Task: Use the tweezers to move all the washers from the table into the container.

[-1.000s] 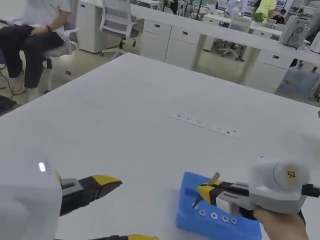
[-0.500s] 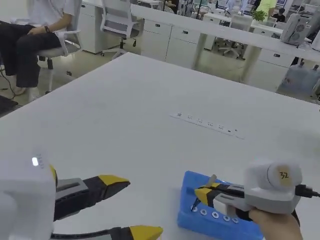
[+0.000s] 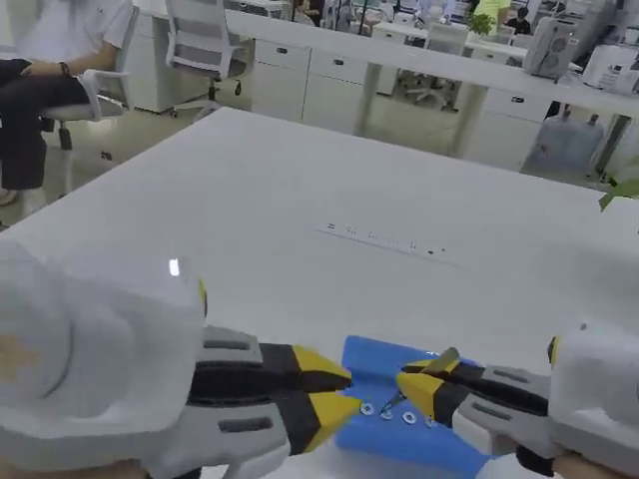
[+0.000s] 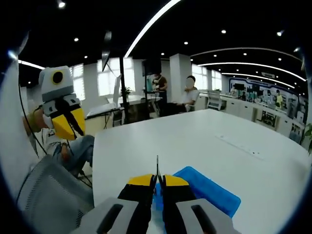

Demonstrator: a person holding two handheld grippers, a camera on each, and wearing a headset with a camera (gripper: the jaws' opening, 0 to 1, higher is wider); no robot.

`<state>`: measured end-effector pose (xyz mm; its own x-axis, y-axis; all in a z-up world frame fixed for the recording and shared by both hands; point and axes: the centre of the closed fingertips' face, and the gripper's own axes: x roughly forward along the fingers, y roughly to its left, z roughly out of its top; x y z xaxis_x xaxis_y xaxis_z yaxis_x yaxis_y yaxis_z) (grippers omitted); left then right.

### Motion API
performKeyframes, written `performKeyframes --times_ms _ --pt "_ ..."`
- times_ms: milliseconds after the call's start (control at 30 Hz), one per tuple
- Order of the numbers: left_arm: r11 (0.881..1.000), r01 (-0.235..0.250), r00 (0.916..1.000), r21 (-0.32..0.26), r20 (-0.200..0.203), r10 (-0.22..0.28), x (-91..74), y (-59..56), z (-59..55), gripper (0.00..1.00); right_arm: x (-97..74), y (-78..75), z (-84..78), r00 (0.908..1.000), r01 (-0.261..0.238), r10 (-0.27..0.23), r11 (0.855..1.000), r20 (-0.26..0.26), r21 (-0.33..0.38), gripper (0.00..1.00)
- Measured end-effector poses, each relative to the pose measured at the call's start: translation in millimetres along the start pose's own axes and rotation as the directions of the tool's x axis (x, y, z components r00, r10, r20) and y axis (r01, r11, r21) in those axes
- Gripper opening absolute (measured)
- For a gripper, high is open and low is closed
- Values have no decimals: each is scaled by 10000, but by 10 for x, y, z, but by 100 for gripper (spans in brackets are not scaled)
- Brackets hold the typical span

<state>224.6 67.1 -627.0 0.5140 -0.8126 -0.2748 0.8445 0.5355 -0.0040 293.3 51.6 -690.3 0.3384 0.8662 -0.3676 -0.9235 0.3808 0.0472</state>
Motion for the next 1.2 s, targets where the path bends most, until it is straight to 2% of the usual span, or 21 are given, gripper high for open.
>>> performKeyframes --times_ms 33,67,100,133,200,267,300,367,400,433,467,500,533,600,667,700,900,1000,1033,1100,1200 --pt "9995 301 9995 130 -93 -300 50 -35 11 0 -24 42 -7 9999 -150 150 9999 -10 31 3" --pt "9984 472 9988 312 -136 -468 106 -47 33 0 -59 150 -38 9980 -620 624 9976 -105 292 3" --pt "9945 769 9957 716 -564 -729 201 -73 20 0 -80 199 -46 9966 -819 823 9957 -70 438 3" --pt "9912 946 9934 927 -736 -879 244 -88 19 0 -112 237 -63 9960 -892 894 9953 -39 366 3" --pt "9853 1325 9873 1078 -1026 -1215 321 -122 17 1 -141 334 -157 9896 -1335 1345 9908 -517 227 3" --pt "9823 1641 9817 897 -1121 -1538 402 -137 40 6 -160 413 -256 9817 -1584 1553 9872 -1101 -195 3" --pt "9795 1817 9770 867 -1287 -1699 433 -153 29 11 -169 466 -313 9742 -1787 1701 9828 -1484 -467 3" --pt "9675 2296 9564 1063 -2091 -2040 483 -189 -78 17 -172 545 -362 9644 -2059 1891 9756 -1848 -765 3" --pt "9538 2646 9406 1422 -2565 -2227 510 -224 -155 20 -169 582 -380 9583 -2206 2001 9718 -2041 -831 3" --pt "9475 2821 9306 1504 -2830 -2321 531 -252 -203 20 -160 619 -403 9500 -2415 2121 9643 -2293 -1087 3" --pt "9344 3095 9140 1764 -3263 -2412 545 -290 -282 19 -143 641 -413 9459 -2527 2177 9594 -2405 -1255 3" --pt "9250 3228 9073 2006 -3439 -2420 555 -308 -315 14 -124 651 -429 9425 -2582 2204 9574 -2511 -1291 3" --pt "9128 3409 8967 2248 -3695 -2439 560 -329 -365 9 -107 661 -476 9320 -2718 2214 9507 -2870 -1493 3" --pt "9049 3555 8854 2342 -3944 -2458 556 -350 -421 0 -85 656 -542 9177 -2827 2030 9376 -3416 -2024 3" --pt "9128 3397 8812 2267 -4160 -2247 555 -318 -483 0 -81 663 -623 8965 -3084 1989 9216 -3959 -2355 3" --pt "9100 3506 8745 2213 -4250 -2336 539 -322 -515 0 -79 657 -650 8903 -3139 1922 9158 -4129 -2506 3" --pt "9250 3467 8605 1558 -4453 -2475 491 -278 -642 0 -96 656 -765 8626 -3404 1913 9043 -4683 -2577 3" --pt "9316 3546 8438 798 -4565 -2821 529 -283 -806 0 -100 620 -919 8391 -3505 1808 9010 -5130 -2557 3" --pt "9312 3561 8328 773 -4783 -2787 545 -272 -903 0 -115 622 -1015 8173 -3626 1818 8997 -5468 -2429 3" --pt "9282 3598 8207 947 -5053 -2666 567 -274 -1038 0 -106 595 -1109 8040 -3656 1559 8906 -5738 -2703 3" --pt "9274 3629 8072 908 -5279 -2642 585 -304 -1178 0 -93 610 -1215 7915 -3668 1623 8973 -5893 -2455 3"
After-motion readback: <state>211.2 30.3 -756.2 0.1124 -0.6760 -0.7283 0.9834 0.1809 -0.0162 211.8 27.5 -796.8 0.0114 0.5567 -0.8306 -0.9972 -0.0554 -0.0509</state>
